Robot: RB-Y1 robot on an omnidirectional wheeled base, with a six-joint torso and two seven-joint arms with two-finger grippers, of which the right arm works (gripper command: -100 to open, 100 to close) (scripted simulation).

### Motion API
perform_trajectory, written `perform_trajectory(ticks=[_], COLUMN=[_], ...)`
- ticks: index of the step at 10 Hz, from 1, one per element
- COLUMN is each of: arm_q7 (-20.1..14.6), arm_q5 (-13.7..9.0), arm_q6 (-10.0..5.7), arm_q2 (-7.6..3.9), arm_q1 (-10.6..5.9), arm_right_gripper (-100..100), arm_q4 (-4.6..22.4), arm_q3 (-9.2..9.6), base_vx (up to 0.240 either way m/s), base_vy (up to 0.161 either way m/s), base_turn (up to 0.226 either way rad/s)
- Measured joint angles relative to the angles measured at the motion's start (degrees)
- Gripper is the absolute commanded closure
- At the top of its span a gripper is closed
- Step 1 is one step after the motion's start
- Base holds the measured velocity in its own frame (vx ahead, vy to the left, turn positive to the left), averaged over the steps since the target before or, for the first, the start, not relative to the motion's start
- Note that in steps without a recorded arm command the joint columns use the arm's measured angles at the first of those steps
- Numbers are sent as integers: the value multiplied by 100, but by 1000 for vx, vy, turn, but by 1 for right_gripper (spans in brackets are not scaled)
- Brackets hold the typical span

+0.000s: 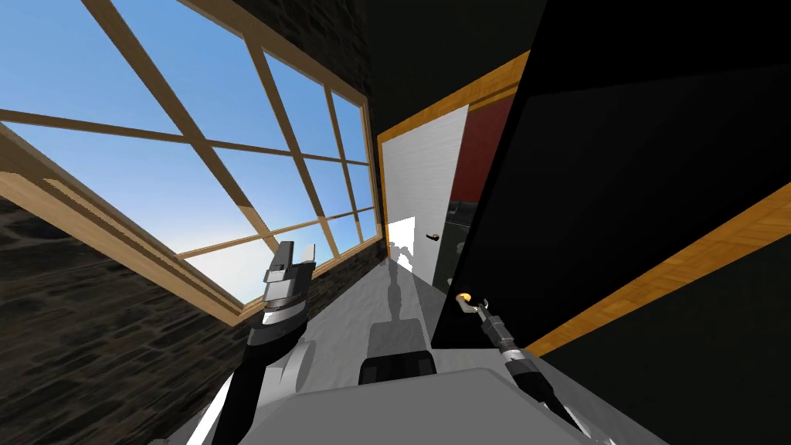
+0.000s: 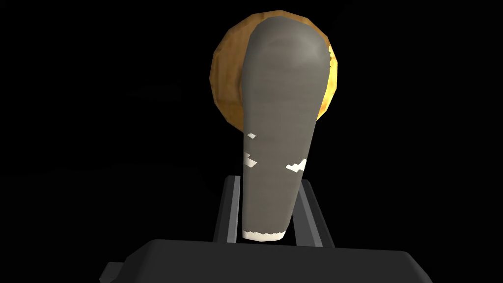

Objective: Pull the door open

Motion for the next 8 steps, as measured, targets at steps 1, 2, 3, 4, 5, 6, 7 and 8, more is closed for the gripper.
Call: perform_trajectory(ticks=[1, 2, 3, 4, 5, 6, 7, 8], arm_q7=[-17, -37, -79, -111, -150, -159, -180, -229], arm_q5=[-5, -3, 7, -1, 1, 3, 94, 188], arm_q6=[-55, -127, -252, -325, -423, -439, -404, -428], arm_q2=[-32, -43, -41, -84, -101, -101, -109, -99], arm_q1=[62, 92, 64, 121, 110, 112, 108, 22], arm_right_gripper=[100, 100, 100, 100, 100, 100, 100, 100], arm_q4=[-26, 2, 149, 137, 214, 234, 194, 280], arm_q3=[40, 80, 125, 161, 209, 218, 177, 145], base_vx=[-135, -103, -130, -159, -69, -91, -139, -140], base_vy=[-39, -23, -30, -53, -33, -11, 6, -4], base_turn=[74, 75, 130, 140, 25, -48, -39, -53])
